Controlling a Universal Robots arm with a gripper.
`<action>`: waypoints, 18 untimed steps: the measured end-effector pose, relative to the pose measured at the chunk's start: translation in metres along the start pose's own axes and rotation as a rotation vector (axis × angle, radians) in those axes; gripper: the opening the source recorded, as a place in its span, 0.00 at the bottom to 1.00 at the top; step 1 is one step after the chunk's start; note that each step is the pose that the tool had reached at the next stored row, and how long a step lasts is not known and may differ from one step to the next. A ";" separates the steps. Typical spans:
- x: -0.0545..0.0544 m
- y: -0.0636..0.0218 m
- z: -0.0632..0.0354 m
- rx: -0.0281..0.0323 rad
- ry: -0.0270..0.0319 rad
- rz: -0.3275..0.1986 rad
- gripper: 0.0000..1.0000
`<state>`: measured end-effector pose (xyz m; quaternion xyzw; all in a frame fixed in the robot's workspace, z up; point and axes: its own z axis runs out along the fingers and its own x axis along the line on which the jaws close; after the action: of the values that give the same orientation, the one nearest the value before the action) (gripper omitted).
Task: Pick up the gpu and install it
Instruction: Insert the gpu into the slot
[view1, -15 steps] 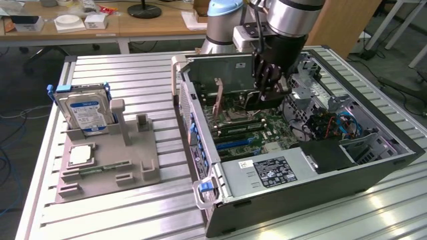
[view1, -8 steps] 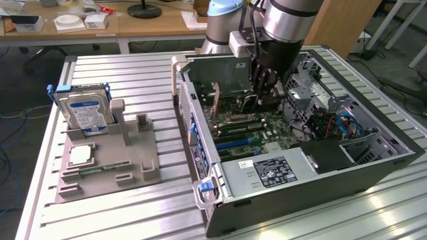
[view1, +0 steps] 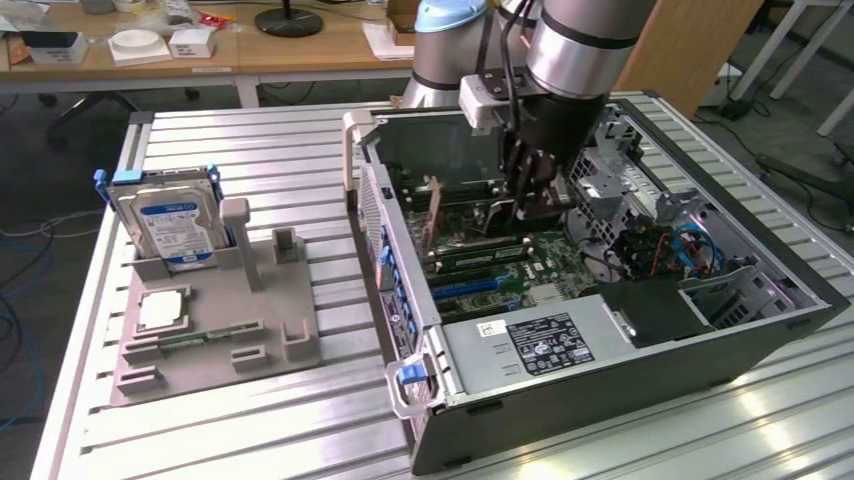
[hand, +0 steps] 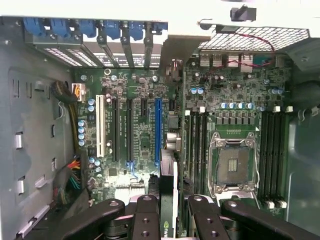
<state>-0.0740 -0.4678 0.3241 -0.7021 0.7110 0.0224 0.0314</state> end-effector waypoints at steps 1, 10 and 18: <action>0.000 0.0004 0.0015 -0.0001 0.0001 0.000 0.27; 0.001 0.0051 0.0177 -0.0001 0.0000 0.000 0.27; 0.007 0.0083 0.0235 0.0000 -0.0001 0.000 0.27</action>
<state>-0.0821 -0.4727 0.3000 -0.7022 0.7110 0.0225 0.0314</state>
